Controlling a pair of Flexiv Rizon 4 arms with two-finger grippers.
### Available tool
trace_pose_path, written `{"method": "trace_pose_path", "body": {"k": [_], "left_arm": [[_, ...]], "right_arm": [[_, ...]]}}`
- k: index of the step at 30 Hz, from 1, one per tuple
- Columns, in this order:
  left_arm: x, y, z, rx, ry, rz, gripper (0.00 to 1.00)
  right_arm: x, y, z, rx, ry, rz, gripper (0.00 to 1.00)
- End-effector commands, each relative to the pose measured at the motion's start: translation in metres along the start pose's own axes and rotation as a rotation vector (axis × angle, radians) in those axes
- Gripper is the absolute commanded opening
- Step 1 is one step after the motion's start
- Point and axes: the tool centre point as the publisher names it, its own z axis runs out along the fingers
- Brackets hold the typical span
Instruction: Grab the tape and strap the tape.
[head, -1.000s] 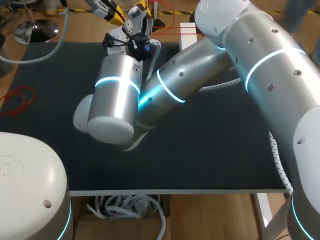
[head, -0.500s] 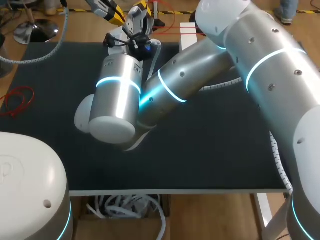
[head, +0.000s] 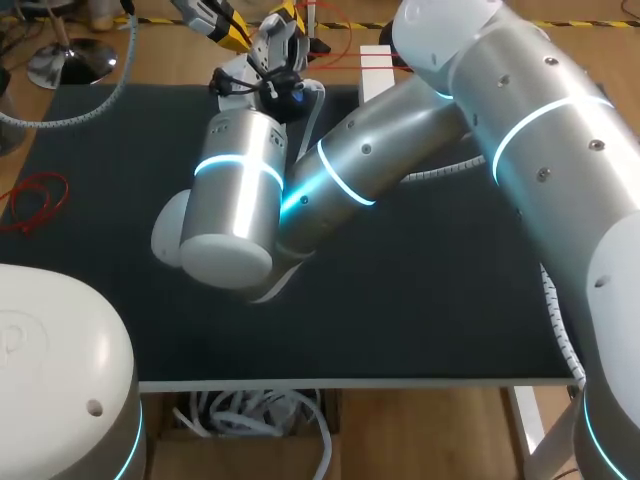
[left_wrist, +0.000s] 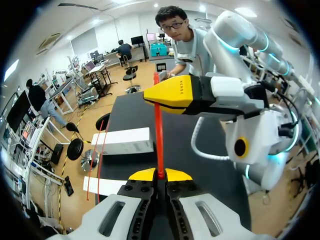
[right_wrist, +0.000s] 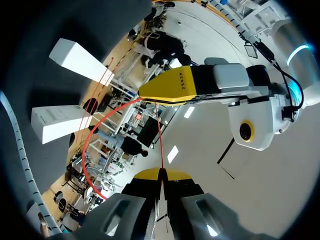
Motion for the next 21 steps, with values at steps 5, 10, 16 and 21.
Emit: {"method": "trace_pose_path", "body": {"k": [5, 10, 16, 21], "left_arm": [[-0.0010, -0.0007, -0.0006, -0.004, 0.004, -0.001, 0.00], [-0.0010, -0.0007, -0.0006, -0.004, 0.004, -0.001, 0.00], [-0.0010, -0.0007, -0.0006, -0.004, 0.004, -0.001, 0.00], [-0.0010, -0.0007, -0.0006, -0.004, 0.004, -0.001, 0.00]], "right_arm": [[-0.0036, 0.0021, -0.0005, -0.005, 0.002, -0.001, 0.00], [-0.0029, 0.0027, -0.0011, -0.006, 0.004, -0.006, 0.00], [-0.0032, 0.0020, -0.0012, -0.005, 0.002, -0.006, 0.00], [-0.0020, 0.0026, -0.0014, -0.005, 0.003, -0.009, 0.00]]}}
